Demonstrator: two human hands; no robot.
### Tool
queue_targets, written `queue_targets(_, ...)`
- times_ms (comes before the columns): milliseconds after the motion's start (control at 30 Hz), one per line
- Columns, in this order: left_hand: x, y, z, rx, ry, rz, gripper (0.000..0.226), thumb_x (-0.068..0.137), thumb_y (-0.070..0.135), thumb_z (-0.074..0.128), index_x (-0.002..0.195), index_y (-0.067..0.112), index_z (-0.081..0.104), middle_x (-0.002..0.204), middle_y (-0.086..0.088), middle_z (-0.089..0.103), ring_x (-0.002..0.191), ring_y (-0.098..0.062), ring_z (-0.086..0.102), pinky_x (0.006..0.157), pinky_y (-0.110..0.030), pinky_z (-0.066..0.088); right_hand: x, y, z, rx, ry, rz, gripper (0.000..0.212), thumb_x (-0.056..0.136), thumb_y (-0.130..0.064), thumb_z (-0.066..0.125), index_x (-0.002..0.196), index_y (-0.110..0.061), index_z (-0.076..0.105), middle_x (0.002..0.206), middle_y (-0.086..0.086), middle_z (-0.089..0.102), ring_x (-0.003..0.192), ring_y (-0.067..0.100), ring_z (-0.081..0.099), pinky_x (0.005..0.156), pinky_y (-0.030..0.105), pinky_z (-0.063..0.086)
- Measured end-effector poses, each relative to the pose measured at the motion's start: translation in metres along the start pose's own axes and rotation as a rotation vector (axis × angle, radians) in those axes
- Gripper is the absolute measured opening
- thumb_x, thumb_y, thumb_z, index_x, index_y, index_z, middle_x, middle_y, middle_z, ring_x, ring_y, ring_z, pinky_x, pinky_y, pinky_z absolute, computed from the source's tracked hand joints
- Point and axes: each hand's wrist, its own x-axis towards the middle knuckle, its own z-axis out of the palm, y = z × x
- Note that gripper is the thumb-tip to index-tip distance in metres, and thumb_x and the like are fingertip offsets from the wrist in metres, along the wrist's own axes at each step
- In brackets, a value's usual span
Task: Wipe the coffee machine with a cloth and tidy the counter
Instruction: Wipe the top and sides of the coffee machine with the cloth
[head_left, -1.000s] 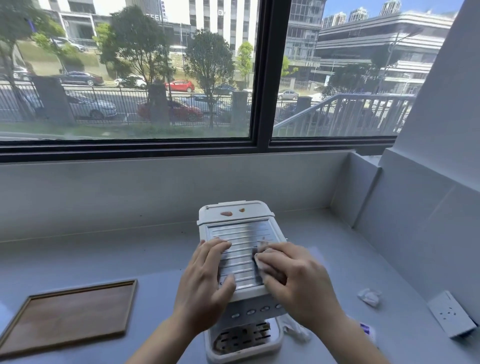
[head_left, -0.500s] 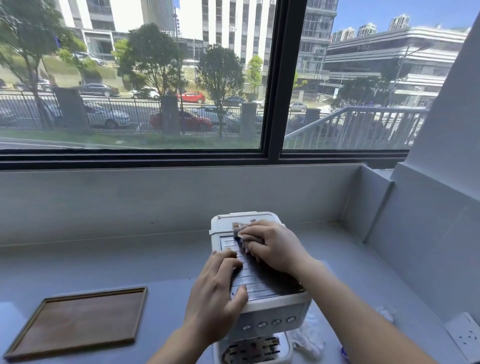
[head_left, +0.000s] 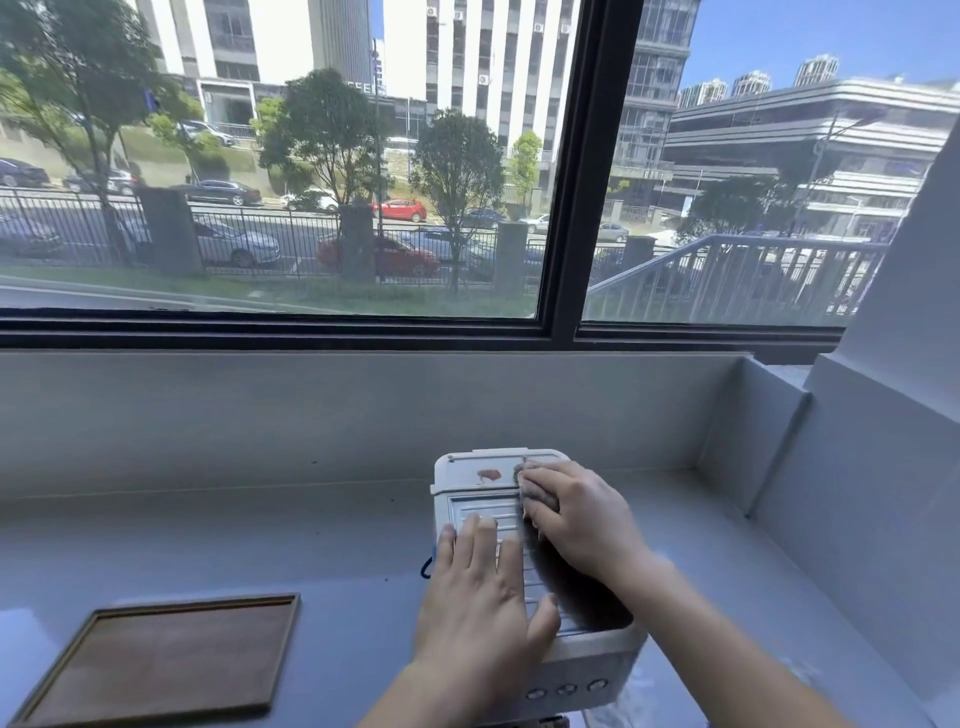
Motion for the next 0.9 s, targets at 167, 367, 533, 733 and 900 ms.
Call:
queue_targets(167,0.001,0.000,-0.002,-0.037,-0.019,0.003,0.078,0.094,0.060,0.026,0.154,0.013,0.011,0.165,-0.011,0.001,0.152,-0.025,-0.007,0.123,-0.041,-0.013,0.039,0.002,-0.007,-0.054,-0.058,0.141,0.022,0.095,-0.039,0.054,0.108,-0.030,0.070,0.123,-0.001,0.064,0.115,0.026,0.059,0.091,0.033,0.047)
queue_targets(367,-0.001,-0.001,0.000,-0.045,-0.015,-0.003,0.079,0.093,0.061,0.026,0.155,0.015,0.008,0.166,-0.011,-0.001,0.152,-0.023,-0.008,0.123,-0.040,-0.012,0.024,0.005,0.001,-0.015,-0.036,-0.038,0.021,0.092,-0.038,0.057,0.106,-0.033,0.072,0.127,-0.014,0.065,0.116,0.014,0.060,0.092,0.030,0.049)
queue_targets(533,-0.001,0.000,0.001,-0.059,0.006,-0.002,0.077,0.093,0.061,0.027,0.154,0.017,0.011,0.165,-0.010,0.002,0.152,-0.023,-0.007,0.123,-0.039,-0.012,0.045,0.003,-0.003,-0.082,-0.035,0.101,0.020,0.094,-0.032,0.052,0.092,-0.022,0.069,0.128,-0.004,0.065,0.120,0.021,0.057,0.094,0.032,0.046)
queue_targets(733,0.003,-0.001,0.004,-0.050,0.027,-0.001,0.079,0.090,0.061,0.025,0.155,0.018,0.012,0.165,-0.010,0.002,0.152,-0.023,-0.006,0.123,-0.039,-0.013,0.030,-0.006,0.007,-0.010,-0.048,-0.105,0.026,0.096,-0.037,0.055,0.116,-0.031,0.070,0.138,-0.012,0.060,0.125,0.013,0.053,0.100,0.028,0.044)
queue_targets(900,0.001,-0.003,0.006,-0.051,0.049,-0.006,0.082,0.086,0.063,0.022,0.154,0.018,0.016,0.165,-0.010,0.007,0.152,-0.023,-0.002,0.122,-0.038,-0.013,0.039,-0.008,0.006,0.052,-0.034,-0.015,0.026,0.094,-0.032,0.059,0.117,-0.031,0.072,0.136,-0.010,0.061,0.124,0.002,0.051,0.102,0.021,0.038)
